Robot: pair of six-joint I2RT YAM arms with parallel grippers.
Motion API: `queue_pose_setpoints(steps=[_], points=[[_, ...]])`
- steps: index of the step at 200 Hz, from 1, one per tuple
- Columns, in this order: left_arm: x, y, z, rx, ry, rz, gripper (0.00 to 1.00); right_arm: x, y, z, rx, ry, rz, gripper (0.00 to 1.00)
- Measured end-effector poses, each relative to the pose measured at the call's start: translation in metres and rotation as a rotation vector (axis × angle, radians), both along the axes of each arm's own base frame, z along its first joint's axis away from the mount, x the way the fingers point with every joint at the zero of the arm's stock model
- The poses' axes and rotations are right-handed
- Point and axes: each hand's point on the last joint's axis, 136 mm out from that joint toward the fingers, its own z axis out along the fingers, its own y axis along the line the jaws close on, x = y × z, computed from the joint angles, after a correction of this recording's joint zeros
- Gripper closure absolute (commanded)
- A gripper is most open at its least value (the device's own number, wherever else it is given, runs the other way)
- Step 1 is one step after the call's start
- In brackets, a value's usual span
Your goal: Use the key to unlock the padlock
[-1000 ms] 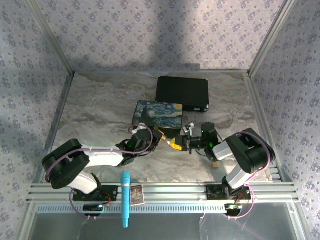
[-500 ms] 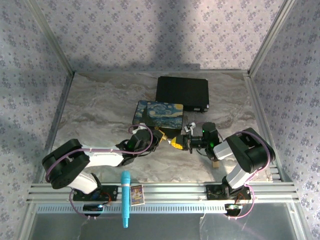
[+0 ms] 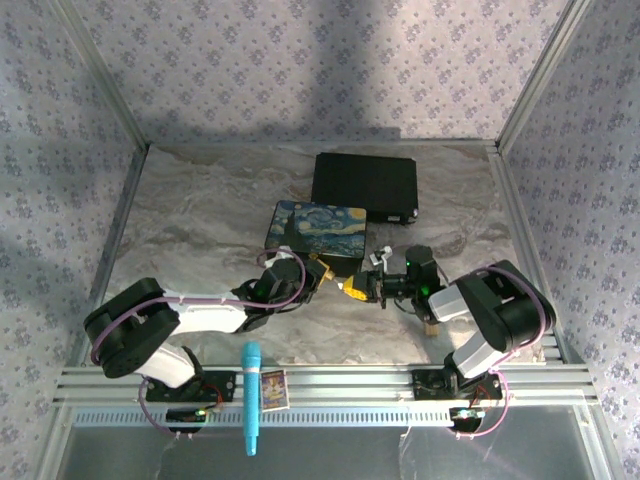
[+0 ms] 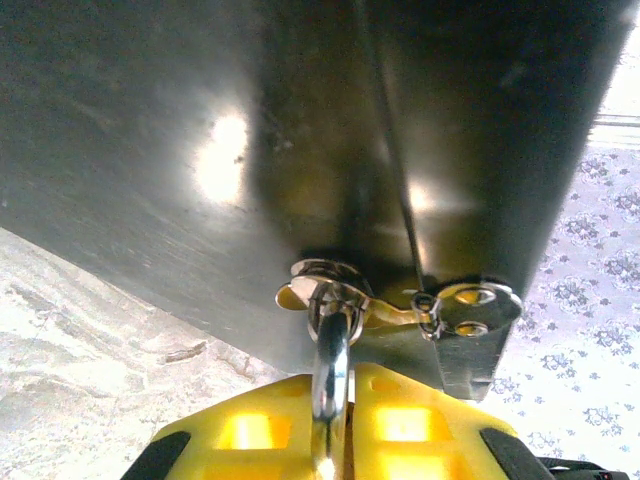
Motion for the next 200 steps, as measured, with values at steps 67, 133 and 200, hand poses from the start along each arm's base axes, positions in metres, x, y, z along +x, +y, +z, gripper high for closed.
queue_pose_setpoints(steps=[67,133,200], points=[[0.000,0.000,-0.006,0.014,0.008,0.001,1.00,0.000,0.000,0.003,0.002,-0.014,0.001,1.00],[-0.003,-0.003,-0.016,0.023,0.028,-0.007,1.00,0.002,0.001,0.003,0.002,-0.013,0.002,1.00],[-0.003,-0.002,-0.016,0.024,0.029,-0.005,1.00,-0.005,0.001,-0.002,-0.016,-0.009,0.017,1.00]])
